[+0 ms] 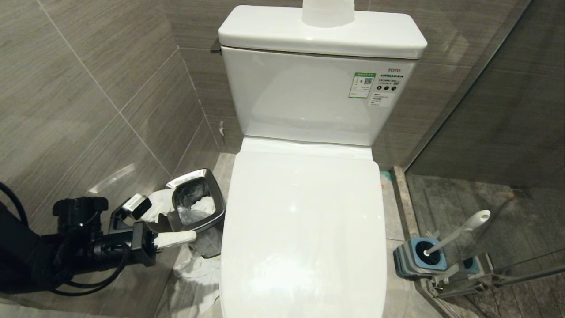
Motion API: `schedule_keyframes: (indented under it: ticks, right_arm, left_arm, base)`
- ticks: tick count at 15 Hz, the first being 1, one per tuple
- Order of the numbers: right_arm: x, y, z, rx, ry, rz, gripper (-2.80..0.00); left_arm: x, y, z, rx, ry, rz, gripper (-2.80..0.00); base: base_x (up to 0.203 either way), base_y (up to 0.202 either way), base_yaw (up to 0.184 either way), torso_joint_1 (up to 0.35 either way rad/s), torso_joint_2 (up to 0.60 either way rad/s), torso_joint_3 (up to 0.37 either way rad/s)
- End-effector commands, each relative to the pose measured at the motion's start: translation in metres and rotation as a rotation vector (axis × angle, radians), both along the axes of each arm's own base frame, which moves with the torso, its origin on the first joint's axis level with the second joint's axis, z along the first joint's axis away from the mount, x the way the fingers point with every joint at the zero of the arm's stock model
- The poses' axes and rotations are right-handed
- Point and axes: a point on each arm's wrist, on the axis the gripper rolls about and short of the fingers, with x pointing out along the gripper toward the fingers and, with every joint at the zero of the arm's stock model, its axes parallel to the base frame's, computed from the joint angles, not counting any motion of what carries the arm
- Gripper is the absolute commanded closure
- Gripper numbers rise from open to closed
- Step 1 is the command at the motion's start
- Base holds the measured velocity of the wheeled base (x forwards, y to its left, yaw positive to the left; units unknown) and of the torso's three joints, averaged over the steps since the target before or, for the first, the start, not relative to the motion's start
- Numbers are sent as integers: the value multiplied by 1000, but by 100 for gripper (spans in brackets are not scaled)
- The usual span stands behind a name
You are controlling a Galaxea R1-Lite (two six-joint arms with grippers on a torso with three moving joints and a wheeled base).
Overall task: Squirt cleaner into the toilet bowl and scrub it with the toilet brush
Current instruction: Use the left hand to lift the toilet lid slightly
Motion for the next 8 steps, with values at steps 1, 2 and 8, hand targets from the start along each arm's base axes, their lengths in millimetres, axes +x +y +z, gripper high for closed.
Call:
schedule_keyframes:
  ticks: [1,2,8]
  right_arm:
    - [0,0,0,0,1,1,0]
    - [0,0,0,0,1,1,0]
    - [0,0,0,0,1,1,0]
  left_arm:
    - [3,-3,-15,-9,43,-19,0]
    - [4,-5,-20,-11,57,-24,0]
    - [6,-8,-36,-7,76,-42,0]
  base:
    - [0,0,0,0,0,0]
    - [0,0,0,0,0,0]
    - [0,0,0,0,0,0]
